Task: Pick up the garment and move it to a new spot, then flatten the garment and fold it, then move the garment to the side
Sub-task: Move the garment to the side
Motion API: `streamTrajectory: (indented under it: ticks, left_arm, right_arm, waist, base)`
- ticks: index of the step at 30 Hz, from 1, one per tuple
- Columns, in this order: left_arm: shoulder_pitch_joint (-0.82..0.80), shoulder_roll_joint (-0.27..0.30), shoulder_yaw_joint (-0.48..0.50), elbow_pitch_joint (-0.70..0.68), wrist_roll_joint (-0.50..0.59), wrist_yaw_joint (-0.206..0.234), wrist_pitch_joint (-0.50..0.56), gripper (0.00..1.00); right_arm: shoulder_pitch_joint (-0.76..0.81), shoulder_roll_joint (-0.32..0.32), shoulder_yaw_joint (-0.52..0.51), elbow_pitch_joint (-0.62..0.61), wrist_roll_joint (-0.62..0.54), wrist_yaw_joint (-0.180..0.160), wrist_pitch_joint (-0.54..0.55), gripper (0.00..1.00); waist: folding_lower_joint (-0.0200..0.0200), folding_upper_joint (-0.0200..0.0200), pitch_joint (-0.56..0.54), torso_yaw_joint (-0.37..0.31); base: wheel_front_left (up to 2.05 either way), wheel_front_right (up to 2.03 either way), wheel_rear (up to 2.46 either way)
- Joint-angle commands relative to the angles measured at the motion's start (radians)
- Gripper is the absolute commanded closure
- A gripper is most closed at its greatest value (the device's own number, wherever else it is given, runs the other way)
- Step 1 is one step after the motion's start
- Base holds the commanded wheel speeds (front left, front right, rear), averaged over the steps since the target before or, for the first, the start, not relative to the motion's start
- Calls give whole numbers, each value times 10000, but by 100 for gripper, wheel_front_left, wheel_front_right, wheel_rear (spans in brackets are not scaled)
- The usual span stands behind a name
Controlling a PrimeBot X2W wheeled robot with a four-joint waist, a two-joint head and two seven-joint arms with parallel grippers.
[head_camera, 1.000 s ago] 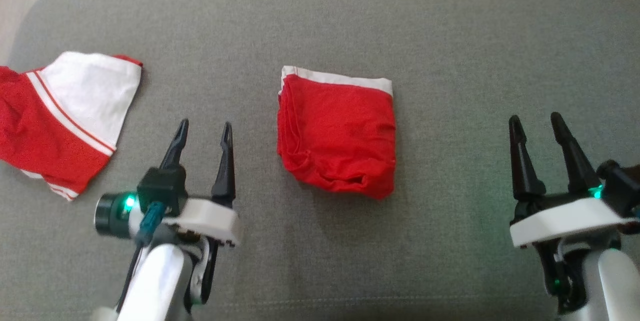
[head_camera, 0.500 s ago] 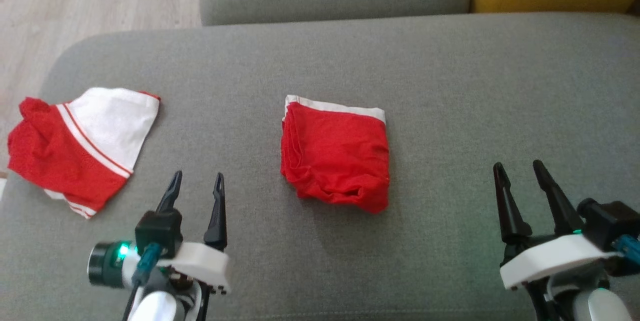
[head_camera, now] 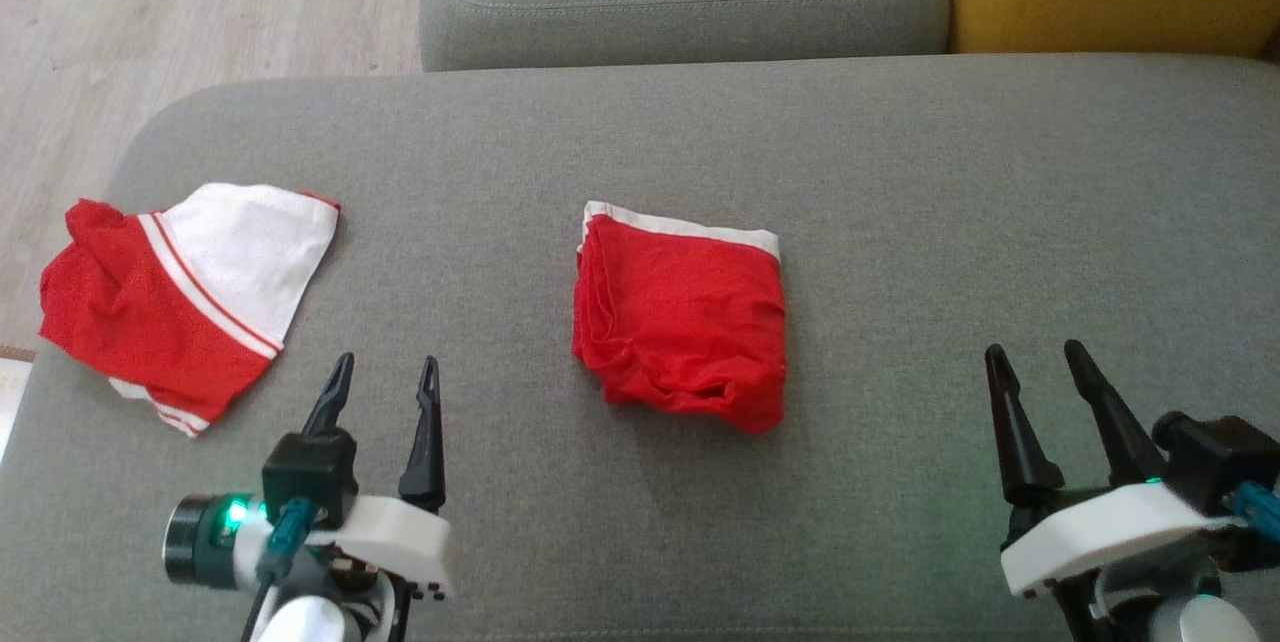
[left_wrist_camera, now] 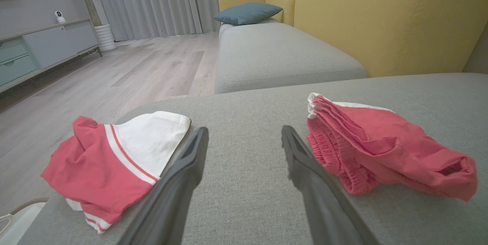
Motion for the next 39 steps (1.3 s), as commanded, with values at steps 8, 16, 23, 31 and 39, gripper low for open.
streamTrajectory:
  ticks: [8, 16, 23, 31, 39]
  left_arm:
    - [-501, 235, 244, -445, 83, 111, 28, 0]
    - [-883, 175, 81, -498, 127, 65, -13, 0]
    - [-1616, -60, -72, -494, 202, 2, -310, 0]
    - [-2339, -492, -223, -90, 202, -34, -810, 0]
    - [-2492, -602, -278, 324, 144, -112, -1026, 0]
  right_arm:
    - [-226, -39, 199, -397, -98, 39, 12, 0]
    - [-352, -30, 181, -283, -111, 39, 147, 0]
    - [-1190, -52, 342, 138, -63, 39, 491, 0]
    - [-2730, -55, 762, 2235, 403, 39, 816, 0]
    - [-3667, -32, 846, 4540, 764, 39, 1094, 0]
  waist:
    - [0, -1, 21, 25]
    - [0, -1, 362, 288]
    - [0, -1, 1186, 925]
    - [0, -1, 1909, 1784]
    - [0, -1, 1896, 2187]
  base:
    - [0, 0, 0]
    - [0, 0, 0]
    - [0, 0, 0]
    - [0, 0, 0]
    - [0, 0, 0]
